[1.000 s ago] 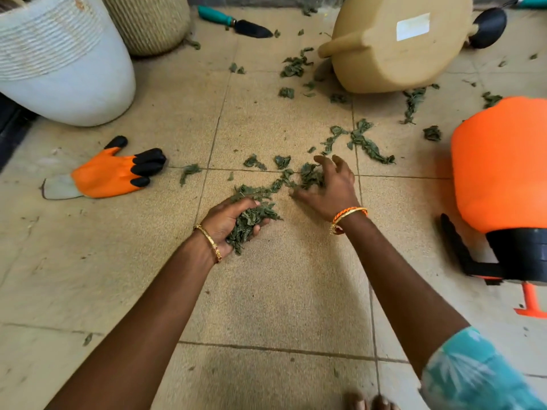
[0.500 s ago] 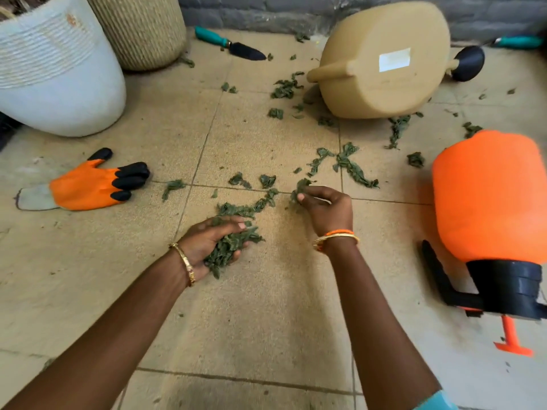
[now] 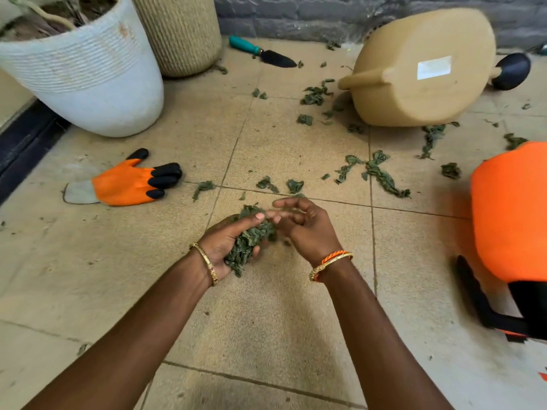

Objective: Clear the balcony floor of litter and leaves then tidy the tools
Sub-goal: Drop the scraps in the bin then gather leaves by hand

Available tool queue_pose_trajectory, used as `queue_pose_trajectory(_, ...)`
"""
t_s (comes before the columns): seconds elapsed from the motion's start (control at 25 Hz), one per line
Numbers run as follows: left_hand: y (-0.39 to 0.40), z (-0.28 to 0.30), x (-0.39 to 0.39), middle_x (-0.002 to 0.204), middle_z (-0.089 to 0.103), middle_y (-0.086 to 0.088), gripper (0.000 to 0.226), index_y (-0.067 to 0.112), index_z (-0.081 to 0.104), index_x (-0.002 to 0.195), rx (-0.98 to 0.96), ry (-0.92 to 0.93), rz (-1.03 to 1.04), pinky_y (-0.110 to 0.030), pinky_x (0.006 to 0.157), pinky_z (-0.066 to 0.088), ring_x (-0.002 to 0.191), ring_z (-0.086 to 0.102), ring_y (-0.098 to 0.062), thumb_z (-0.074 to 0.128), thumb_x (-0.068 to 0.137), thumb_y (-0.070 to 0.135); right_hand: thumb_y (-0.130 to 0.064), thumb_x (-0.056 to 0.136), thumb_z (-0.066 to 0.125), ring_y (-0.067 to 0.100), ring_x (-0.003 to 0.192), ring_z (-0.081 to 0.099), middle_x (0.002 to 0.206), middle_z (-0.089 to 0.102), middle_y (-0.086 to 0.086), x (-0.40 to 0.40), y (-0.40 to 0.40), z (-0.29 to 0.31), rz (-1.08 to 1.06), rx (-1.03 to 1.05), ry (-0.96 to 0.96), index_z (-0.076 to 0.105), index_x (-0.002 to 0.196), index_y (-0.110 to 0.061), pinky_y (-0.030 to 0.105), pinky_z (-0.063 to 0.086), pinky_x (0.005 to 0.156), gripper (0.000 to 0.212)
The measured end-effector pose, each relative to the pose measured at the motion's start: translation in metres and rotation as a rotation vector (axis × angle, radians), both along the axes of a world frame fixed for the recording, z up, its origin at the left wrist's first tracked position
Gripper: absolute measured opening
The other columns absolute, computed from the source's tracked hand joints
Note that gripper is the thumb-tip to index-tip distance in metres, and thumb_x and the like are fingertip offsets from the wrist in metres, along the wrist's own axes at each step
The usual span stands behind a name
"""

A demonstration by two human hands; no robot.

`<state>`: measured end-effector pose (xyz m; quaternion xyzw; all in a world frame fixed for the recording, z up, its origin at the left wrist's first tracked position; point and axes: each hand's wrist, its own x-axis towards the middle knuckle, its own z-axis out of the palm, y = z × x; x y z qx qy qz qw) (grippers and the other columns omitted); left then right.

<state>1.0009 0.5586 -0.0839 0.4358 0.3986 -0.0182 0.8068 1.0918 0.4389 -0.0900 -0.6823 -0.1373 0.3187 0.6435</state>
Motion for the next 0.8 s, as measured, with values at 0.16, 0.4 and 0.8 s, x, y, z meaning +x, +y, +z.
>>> queue_pose_trajectory(0.16, 0.018, 0.007, -0.008, 0.079, 0.067, -0.012, 0.005, 0.009, 0.056, 0.084, -0.014, 0.017, 0.111, -0.016, 0.037, 0.046, 0.059, 0.065, -0.016, 0.062, 0.085, 0.01, -0.007, 0.082, 0.062, 0.021, 0.119, 0.047, 0.127, 0.051, 0.005, 0.05, 0.013, -0.009, 0.091, -0.385, -0.528, 0.055, 0.121, -0.015, 0.027, 0.043, 0.096, 0.04)
queue_pose_trajectory(0.4, 0.029, 0.005, -0.013, 0.066, 0.068, -0.006, 0.021, 0.012, 0.053, 0.069, 0.051, 0.025, 0.168, -0.016, 0.037, 0.044, 0.064, 0.066, -0.017, 0.056, 0.086, -0.001, -0.025, 0.079, 0.073, 0.029, 0.124, 0.044, 0.137, 0.044, 0.013, 0.041, 0.022, -0.049, 0.29, -0.54, -0.729, 0.055, 0.128, -0.009, 0.035, 0.04, 0.104, 0.054)
queue_pose_trajectory(0.8, 0.027, 0.0, -0.02, 0.077, 0.066, -0.003, 0.037, 0.009, 0.063, 0.099, 0.015, 0.022, 0.039, -0.017, 0.038, 0.042, 0.052, 0.058, -0.009, 0.071, 0.063, 0.009, 0.001, 0.08, 0.068, 0.009, 0.074, 0.064, 0.086, 0.072, 0.006, 0.032, 0.007, -0.029, -0.232, -0.268, -0.498, 0.074, 0.09, -0.005, 0.0, 0.043, 0.066, 0.013)
